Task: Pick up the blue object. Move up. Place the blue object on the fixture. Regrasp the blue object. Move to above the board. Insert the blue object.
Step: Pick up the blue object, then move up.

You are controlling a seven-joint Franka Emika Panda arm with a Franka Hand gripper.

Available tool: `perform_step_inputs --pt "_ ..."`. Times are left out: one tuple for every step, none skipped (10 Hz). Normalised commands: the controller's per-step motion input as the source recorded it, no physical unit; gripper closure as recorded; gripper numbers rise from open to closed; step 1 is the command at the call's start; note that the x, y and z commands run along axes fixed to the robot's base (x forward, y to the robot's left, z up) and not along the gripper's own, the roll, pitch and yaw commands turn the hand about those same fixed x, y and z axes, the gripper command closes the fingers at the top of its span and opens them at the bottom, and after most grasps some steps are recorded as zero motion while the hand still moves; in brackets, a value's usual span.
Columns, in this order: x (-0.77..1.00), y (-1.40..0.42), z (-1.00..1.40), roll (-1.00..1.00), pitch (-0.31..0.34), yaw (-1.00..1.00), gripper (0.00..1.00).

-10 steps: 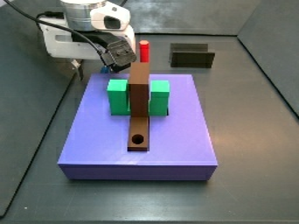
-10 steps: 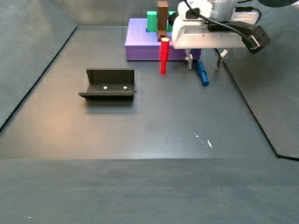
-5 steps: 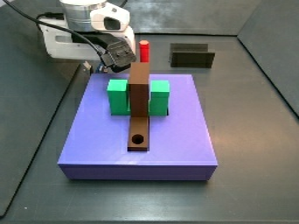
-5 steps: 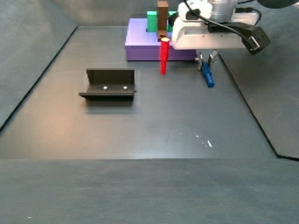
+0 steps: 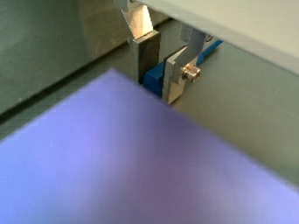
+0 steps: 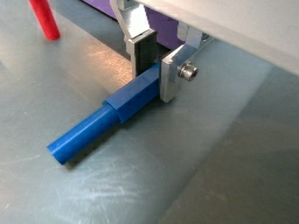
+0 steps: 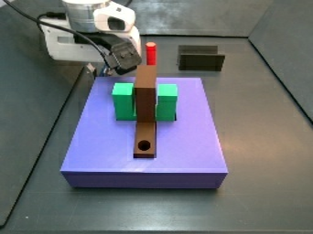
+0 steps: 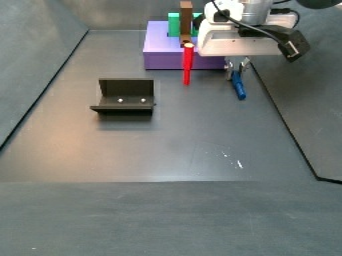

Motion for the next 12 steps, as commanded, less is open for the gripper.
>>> perform_step_inputs --pt "0.00 0.00 0.00 0.00 0.000 0.00 1.00" --pt "0.00 0.00 0.00 0.00 0.000 0.00 1.00" --pt "0.00 0.00 0.00 0.00 0.000 0.00 1.00" --pt "0.00 0.00 0.00 0.00 0.000 0.00 1.00" --pt "0.00 0.00 0.00 0.00 0.000 0.00 1.00" --pt "0.00 0.00 0.00 0.00 0.000 0.00 1.00" --pt "0.00 0.00 0.00 0.00 0.000 0.00 1.00" --pt "0.00 0.00 0.00 0.00 0.000 0.00 1.00" --pt "0.00 0.00 0.00 0.00 0.000 0.00 1.00" --pt "0.00 0.00 0.00 0.00 0.000 0.00 1.00" --pt "0.00 0.00 0.83 0.00 0.000 0.00 1.00" --pt "-0.10 -0.08 0.78 -0.01 0.044 -0.05 1.00"
